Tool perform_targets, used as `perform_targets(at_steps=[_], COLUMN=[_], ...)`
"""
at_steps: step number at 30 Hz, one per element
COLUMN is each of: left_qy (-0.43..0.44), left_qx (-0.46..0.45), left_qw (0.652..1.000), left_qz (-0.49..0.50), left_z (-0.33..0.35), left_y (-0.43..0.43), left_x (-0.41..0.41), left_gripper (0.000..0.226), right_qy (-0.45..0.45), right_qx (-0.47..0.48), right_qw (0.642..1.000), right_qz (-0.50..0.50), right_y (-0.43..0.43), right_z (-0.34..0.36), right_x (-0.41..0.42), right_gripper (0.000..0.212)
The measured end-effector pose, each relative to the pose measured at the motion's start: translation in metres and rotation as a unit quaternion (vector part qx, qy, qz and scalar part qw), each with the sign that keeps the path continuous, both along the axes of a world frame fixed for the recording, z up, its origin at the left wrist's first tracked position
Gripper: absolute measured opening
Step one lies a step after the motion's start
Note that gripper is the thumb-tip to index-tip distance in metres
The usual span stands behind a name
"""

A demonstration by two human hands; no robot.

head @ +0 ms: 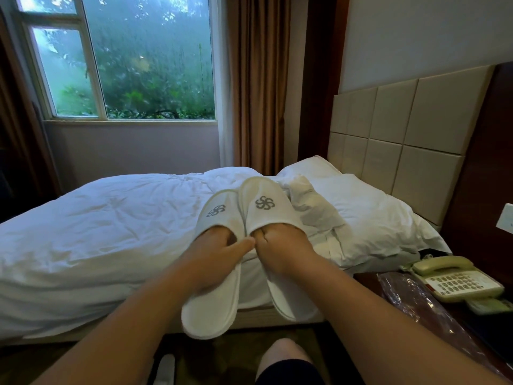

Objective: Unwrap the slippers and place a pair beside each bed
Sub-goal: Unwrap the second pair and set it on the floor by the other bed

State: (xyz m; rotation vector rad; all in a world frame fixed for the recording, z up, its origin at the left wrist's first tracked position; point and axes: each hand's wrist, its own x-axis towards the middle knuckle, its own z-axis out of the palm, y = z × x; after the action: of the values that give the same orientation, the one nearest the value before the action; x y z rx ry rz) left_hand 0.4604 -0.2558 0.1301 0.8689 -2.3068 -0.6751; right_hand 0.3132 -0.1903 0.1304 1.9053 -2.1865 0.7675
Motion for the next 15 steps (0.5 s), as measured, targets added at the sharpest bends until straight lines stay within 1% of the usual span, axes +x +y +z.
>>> perform_targets(at_steps=[1, 3, 4, 6, 8, 9, 12, 13, 15], left_qy=[-0.014, -0.078, -0.123, -0.217, -0.283, -0.302, -0.34, -0.344, -0.336], left_qx=[0.026, 0.049, 0.048, 0.031, 0.027, 0.027, -0.009, -0.026, -0.062], left_qw=[0.999, 0.995, 0.991, 0.976, 0.959, 0.953, 0.94, 0.938, 0.94], left_qz=[-0.017, -0.024, -0.013, 0.011, 0.008, 0.0, -0.014, -0.014, -0.01], left_z=[0.005, 0.013, 0.016, 0.02, 0.024, 0.026, 0.03, 0.03, 0.03], left_y=[0.0, 0.0, 0.0, -0.002, -0.001, -0.001, -0.002, -0.002, -0.002], left_x=[0.002, 0.005, 0.006, 0.007, 0.007, 0.008, 0.011, 0.011, 0.011], left_gripper=[0.026, 0.039, 0.047, 0.057, 0.06, 0.057, 0.037, 0.035, 0.032], right_qy=[0.004, -0.075, -0.096, -0.107, -0.116, -0.108, -0.097, -0.103, -0.114], right_qx=[0.016, 0.047, 0.078, 0.13, 0.123, 0.122, 0.133, 0.136, 0.156], right_qw=[1.0, 0.994, 0.989, 0.98, 0.981, 0.982, 0.98, 0.978, 0.97], right_qz=[-0.011, -0.059, -0.083, -0.102, -0.089, -0.09, -0.112, -0.124, -0.148], right_y=[-0.001, -0.002, -0.003, -0.002, 0.003, 0.007, 0.014, 0.016, 0.018], right_z=[0.003, 0.009, 0.01, 0.014, 0.018, 0.019, 0.022, 0.023, 0.024], right_x=[-0.001, -0.003, -0.005, -0.007, -0.008, -0.008, -0.013, -0.014, -0.014], right_gripper=[0.055, 0.054, 0.052, 0.053, 0.048, 0.046, 0.048, 0.044, 0.026])
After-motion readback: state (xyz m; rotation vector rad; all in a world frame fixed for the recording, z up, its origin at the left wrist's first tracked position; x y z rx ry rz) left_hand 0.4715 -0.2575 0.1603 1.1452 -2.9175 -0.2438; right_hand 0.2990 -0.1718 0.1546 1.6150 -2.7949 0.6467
